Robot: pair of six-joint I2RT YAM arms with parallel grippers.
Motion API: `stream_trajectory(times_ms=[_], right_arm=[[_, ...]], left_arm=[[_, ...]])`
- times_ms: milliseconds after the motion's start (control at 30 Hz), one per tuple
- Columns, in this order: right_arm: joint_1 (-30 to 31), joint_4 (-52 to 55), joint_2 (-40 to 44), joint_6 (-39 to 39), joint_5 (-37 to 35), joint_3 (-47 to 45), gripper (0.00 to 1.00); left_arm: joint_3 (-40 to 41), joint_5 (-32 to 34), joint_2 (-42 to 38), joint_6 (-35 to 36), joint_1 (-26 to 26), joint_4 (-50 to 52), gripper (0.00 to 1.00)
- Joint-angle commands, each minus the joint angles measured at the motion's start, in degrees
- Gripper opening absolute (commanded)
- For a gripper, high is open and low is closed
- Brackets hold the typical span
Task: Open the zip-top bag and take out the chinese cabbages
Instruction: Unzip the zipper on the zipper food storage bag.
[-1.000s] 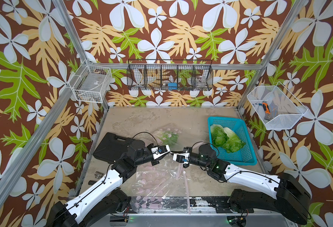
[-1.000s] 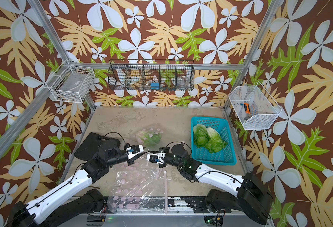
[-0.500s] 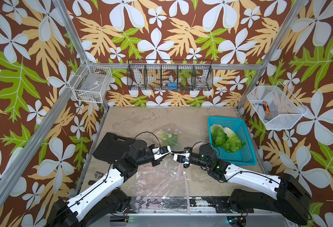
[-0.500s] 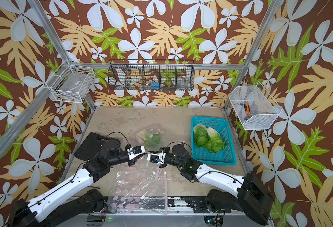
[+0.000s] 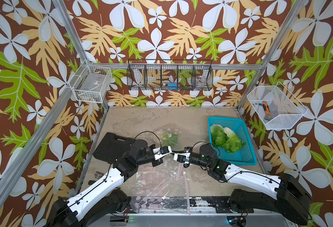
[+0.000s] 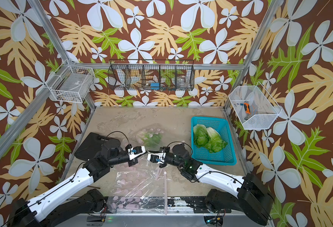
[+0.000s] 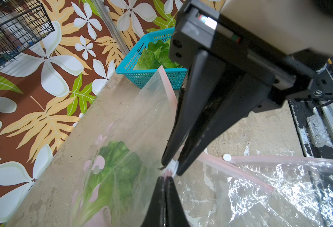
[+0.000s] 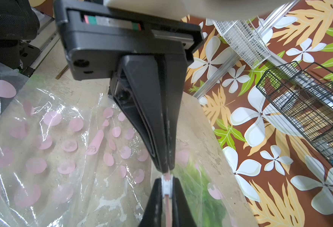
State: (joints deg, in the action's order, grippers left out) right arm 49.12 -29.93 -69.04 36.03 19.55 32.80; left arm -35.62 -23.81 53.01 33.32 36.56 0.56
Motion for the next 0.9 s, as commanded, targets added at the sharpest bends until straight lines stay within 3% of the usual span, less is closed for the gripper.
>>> stream_trajectory(times_ms=[0, 400, 667, 867], right_arm=[[-0.1, -0.4, 0.0, 0.6, -0.4, 0.1, 0.0], [-1.3, 3.4, -2.1, 2.2, -2.1, 3.5, 0.0], [-3.2, 5.9, -1.0, 2.2, -4.3, 3.5, 0.0], [-5.4, 6.5, -0.1, 1.3, -4.6, 3.5, 0.0]], left_arm=[[0.2, 4.9, -1.6, 0.6, 0.1, -1.6, 0.0], [4.5, 26.5, -7.8, -0.5, 0.0, -8.9, 0.0], [8.5, 42.4, -13.0, -2.3, -2.3, -19.7, 0.0], [10.0, 40.8, -15.2, -4.0, -4.1, -21.0, 0.0]])
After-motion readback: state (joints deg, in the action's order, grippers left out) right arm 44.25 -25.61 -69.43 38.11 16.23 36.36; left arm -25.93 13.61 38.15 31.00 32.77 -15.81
